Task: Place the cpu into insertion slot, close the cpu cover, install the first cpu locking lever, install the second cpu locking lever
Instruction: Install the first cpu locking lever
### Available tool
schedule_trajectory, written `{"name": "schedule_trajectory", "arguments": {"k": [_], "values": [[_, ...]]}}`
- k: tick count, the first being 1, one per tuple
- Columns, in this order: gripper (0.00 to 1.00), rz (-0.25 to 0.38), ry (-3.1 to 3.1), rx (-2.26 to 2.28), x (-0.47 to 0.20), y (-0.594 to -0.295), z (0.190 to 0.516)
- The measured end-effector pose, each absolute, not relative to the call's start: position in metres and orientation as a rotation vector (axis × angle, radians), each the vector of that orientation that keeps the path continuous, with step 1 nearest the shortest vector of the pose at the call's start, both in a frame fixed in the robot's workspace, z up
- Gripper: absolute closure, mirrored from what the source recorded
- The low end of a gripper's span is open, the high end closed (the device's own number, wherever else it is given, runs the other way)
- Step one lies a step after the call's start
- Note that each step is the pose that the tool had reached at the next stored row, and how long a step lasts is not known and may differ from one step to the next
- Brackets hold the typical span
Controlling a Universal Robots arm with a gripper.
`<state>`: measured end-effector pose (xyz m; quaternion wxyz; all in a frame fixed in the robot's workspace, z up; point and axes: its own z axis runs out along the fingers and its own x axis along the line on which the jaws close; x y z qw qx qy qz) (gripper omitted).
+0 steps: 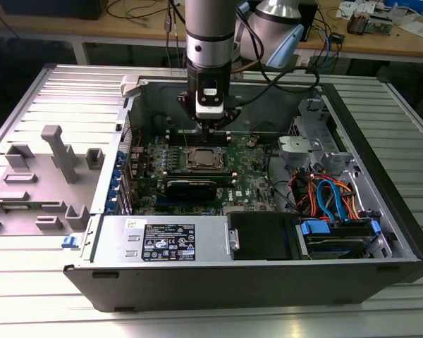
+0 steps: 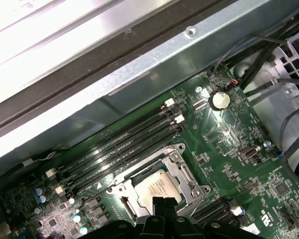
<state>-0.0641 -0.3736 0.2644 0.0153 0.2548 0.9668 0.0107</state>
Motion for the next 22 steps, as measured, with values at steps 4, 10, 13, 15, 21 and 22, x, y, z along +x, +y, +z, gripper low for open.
{"name": "schedule_trajectory", "arguments": {"k": [4,10,13,15,21,22], "values": [[0.89,0.034,3.012,0.778,-0.064,-0.374,0.264],[0.89,0.033,3.015,0.768,-0.064,-0.374,0.264],[0.89,0.034,3.035,0.687,-0.064,-0.374,0.264],[0.89,0.035,3.041,0.66,-0.069,-0.374,0.264],[0.89,0.035,3.041,0.66,-0.088,-0.374,0.264],[0.89,0.035,3.041,0.658,-0.091,-0.374,0.264]]}}
